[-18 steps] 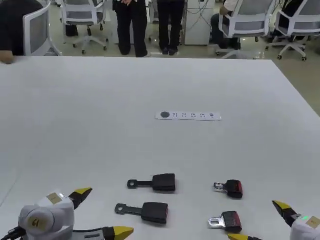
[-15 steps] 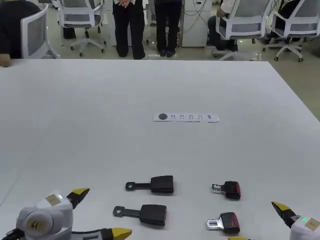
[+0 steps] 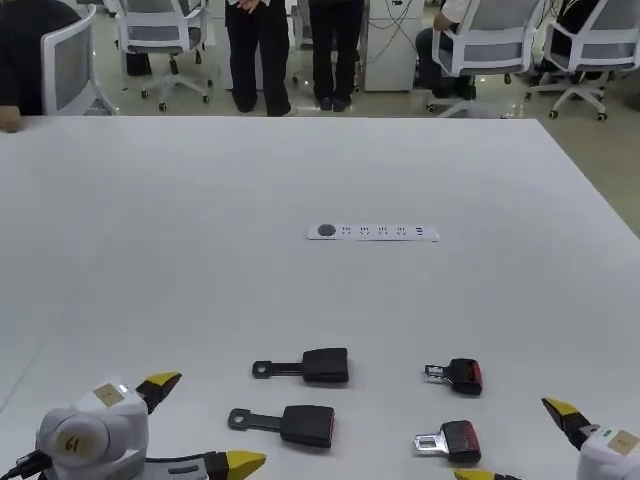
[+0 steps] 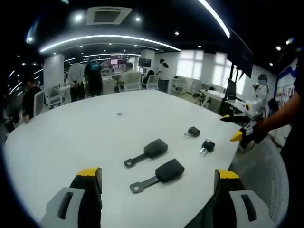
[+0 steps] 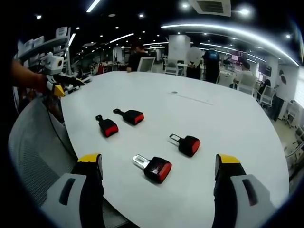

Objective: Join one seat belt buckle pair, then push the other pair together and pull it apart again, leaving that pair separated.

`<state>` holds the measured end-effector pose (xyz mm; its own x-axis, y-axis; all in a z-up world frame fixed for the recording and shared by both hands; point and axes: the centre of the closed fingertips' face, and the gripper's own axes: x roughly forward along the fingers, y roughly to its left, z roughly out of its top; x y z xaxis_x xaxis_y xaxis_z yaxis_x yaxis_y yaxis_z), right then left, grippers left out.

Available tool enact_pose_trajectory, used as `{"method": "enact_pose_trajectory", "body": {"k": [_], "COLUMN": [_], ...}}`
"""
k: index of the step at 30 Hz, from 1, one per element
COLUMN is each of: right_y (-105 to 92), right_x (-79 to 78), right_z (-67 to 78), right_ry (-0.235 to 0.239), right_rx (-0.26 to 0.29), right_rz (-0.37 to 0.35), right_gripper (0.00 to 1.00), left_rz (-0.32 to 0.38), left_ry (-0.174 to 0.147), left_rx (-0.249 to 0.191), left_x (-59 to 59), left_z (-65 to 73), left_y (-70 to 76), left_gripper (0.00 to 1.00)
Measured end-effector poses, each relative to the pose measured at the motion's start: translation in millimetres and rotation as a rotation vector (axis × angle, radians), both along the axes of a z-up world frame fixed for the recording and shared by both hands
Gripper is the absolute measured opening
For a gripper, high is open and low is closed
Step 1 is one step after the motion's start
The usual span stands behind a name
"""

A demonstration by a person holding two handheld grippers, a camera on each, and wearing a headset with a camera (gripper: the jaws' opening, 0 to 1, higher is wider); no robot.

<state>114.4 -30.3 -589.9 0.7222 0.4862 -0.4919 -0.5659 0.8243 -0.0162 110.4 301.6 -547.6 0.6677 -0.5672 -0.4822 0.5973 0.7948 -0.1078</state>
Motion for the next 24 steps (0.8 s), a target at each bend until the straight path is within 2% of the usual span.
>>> {"method": "enact_pose_trajectory", "body": {"k": [24], "right_y": [1.7], "right_x": [-2.9], "right_z": [-2.8], "right_ry": [0.010], "right_rx": [-0.007], "right_rz": [0.015], "right_gripper": [0.98], "left_rz": [-0.001], "left_ry": [0.011], "left_rx": [-0.007], "left_x": [-4.1], "left_z": [-0.9], "left_y": [-3.2], "left_gripper": [1.00]}}
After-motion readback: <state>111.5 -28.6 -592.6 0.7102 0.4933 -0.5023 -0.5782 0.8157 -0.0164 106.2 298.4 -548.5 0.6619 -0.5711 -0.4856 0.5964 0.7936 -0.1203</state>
